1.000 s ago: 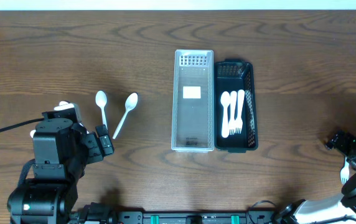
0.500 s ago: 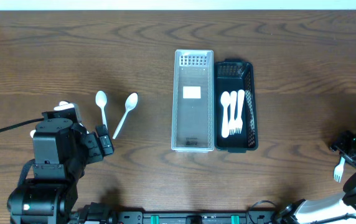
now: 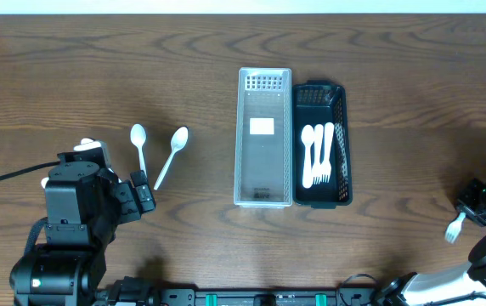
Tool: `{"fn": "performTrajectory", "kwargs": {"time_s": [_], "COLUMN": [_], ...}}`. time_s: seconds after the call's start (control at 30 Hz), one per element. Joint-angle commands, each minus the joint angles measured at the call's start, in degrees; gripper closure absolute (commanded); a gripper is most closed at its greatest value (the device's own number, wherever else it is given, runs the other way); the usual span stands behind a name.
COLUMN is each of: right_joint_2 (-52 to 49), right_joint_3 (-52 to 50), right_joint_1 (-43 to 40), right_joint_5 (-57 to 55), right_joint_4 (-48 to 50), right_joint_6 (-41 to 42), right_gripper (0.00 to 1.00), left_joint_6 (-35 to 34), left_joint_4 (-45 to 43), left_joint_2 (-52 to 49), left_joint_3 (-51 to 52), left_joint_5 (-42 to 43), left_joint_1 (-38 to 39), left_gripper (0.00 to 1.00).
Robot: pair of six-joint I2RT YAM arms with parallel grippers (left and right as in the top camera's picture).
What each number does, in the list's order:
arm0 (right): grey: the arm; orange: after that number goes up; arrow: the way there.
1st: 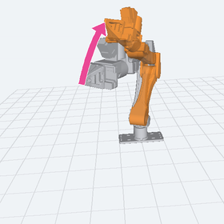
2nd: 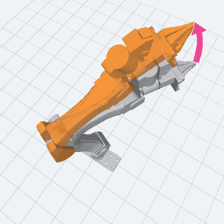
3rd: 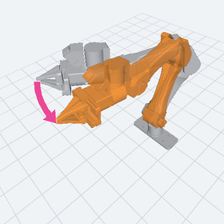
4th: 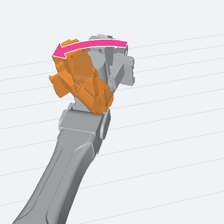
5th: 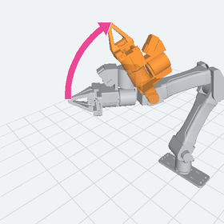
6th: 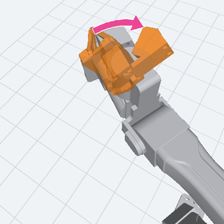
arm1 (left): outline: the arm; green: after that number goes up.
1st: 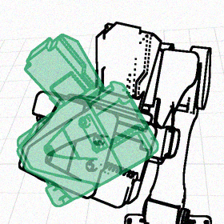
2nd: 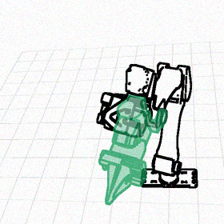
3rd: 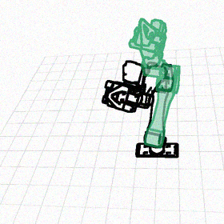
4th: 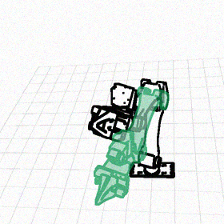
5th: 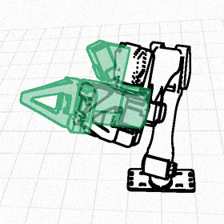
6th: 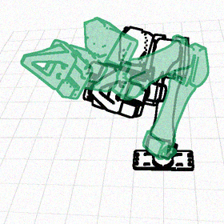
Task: Pack container
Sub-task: 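Move the right gripper to the last white fork and grasp it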
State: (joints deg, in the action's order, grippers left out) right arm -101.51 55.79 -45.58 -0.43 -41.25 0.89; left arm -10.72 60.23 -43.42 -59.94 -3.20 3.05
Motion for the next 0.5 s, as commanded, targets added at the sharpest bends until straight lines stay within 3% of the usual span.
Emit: {"fn": "performTrajectory", "kwargs": {"time_s": [0.0, 0.47], "right_joint_2": [-2.4, 0.3], "right_joint_3": [-0.5, 5.8], "right_joint_1": [0.2, 4.9], "right_joint_5": [2.4, 2.4], "right_joint_4": [-0.1, -5.2], "right_joint_6": [1.7, 2.1], "right_gripper": [0.82, 0.97], "left_joint_6": [-0.5, -0.5], "left_joint_4": [0.2, 0.2], "left_joint_2": [-0.3, -0.3], "left_joint_3": [-0.6, -0.6], "left_joint_5": [-0.3, -0.3], "left_joint_1": [-0.1, -0.1], "left_gripper": [0.02, 0.02]}}
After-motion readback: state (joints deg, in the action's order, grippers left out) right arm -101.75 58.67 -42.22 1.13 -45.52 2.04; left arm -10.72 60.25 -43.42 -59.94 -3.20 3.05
